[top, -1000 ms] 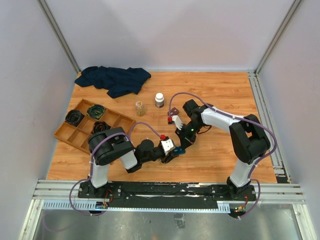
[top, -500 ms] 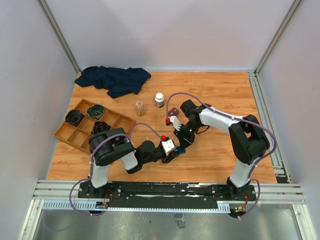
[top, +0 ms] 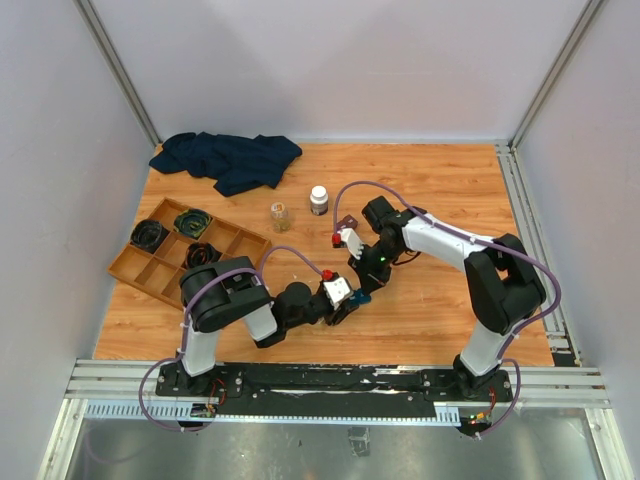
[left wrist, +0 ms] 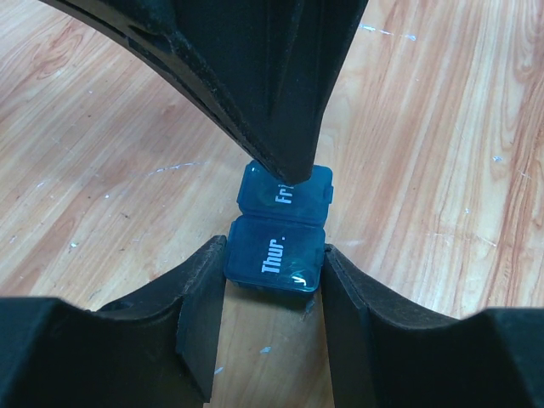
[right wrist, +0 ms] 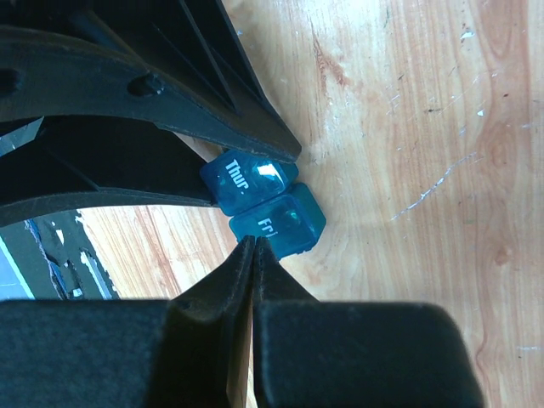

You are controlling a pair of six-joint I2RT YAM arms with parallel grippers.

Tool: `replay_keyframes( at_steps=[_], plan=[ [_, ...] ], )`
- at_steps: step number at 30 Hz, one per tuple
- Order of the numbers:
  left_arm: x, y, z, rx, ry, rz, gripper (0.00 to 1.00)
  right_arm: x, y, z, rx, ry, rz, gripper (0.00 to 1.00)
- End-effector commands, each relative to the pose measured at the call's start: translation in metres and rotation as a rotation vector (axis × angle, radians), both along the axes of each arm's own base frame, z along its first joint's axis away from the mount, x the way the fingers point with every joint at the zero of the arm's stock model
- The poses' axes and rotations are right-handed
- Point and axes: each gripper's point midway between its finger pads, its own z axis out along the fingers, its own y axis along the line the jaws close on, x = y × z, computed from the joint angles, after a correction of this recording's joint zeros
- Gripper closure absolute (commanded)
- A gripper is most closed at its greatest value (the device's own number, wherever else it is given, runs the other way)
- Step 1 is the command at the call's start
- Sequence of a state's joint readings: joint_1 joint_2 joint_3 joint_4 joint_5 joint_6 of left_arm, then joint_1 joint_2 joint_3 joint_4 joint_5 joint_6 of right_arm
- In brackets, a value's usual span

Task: Sort the pills into containers

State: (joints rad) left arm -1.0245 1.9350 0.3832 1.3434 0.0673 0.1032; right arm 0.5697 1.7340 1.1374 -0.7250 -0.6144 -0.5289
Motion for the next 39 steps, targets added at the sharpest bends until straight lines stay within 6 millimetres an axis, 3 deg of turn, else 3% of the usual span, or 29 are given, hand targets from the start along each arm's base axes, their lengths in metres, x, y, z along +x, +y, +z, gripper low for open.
replay_keyframes(
  at_steps=[1, 20, 32, 36, 39],
  plan=[
    [-0.001, -0.004, -0.003, -0.007, 0.008, 0.007, 0.93, -0.003, 0.001, 0.0, -0.006, -0.014, 0.012, 0.98],
    [-0.001, -0.005, -0.006, -0.001, 0.027, 0.01, 0.93, 0.001, 0.002, 0.014, 0.01, -0.068, 0.019, 0.98],
    [-0.001, -0.004, -0.009, 0.005, 0.035, 0.016, 0.93, -0.002, 0.001, 0.034, 0.053, -0.125, 0.052, 0.99],
    [-0.001, -0.004, -0.009, 0.008, 0.035, 0.016, 0.93, -0.004, 0.001, 0.026, 0.046, -0.102, 0.052, 0.99],
    [-0.001, -0.004, -0.01, 0.014, 0.038, 0.015, 0.94, -0.008, -0.002, -0.001, -0.02, -0.065, 0.052, 0.99]
  ],
)
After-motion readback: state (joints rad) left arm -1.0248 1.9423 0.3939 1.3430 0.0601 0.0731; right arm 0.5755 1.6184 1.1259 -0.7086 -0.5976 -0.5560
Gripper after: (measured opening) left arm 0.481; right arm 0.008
